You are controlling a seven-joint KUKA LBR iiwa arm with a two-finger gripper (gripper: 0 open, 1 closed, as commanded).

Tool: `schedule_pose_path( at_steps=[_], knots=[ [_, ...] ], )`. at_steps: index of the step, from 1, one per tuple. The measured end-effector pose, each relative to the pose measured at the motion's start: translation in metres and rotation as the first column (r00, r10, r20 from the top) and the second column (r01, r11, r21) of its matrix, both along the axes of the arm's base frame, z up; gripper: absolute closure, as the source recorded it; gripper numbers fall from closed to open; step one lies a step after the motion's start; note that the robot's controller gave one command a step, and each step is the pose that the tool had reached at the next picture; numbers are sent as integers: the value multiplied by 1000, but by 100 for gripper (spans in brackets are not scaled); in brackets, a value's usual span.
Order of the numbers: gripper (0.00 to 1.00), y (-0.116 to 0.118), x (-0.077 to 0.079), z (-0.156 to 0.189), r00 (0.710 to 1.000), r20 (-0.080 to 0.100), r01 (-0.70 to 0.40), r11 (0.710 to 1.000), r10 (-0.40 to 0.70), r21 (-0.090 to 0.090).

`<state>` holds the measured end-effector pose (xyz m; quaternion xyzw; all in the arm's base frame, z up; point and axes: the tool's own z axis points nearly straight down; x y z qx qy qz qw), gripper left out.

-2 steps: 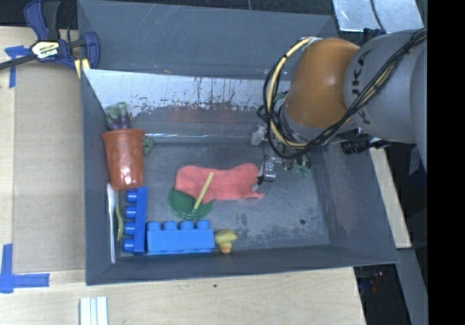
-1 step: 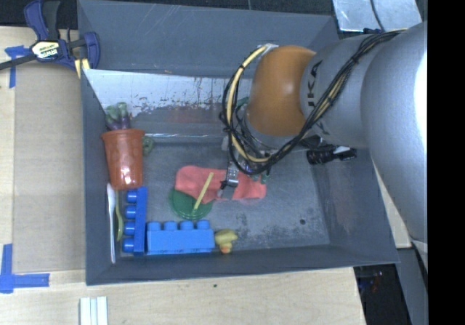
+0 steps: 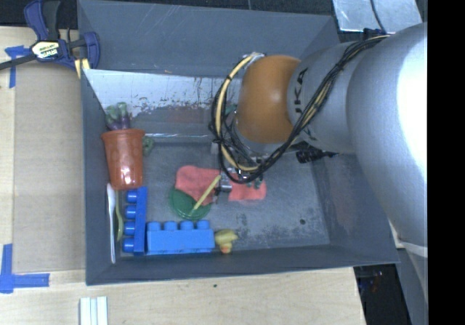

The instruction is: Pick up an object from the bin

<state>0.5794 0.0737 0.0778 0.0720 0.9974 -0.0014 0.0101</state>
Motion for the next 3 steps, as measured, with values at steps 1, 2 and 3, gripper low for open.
schedule_pose_path(
  at_steps=[1, 2, 3],
  knots=[
    [100, -39, -5, -6, 987, -5, 161, 987, -161, 5],
    [100, -39, -5, -6, 987, -5, 160, 987, -160, 5],
    [100, -39, -5, -5, 987, -4, 159, 987, -159, 5]
  ],
)
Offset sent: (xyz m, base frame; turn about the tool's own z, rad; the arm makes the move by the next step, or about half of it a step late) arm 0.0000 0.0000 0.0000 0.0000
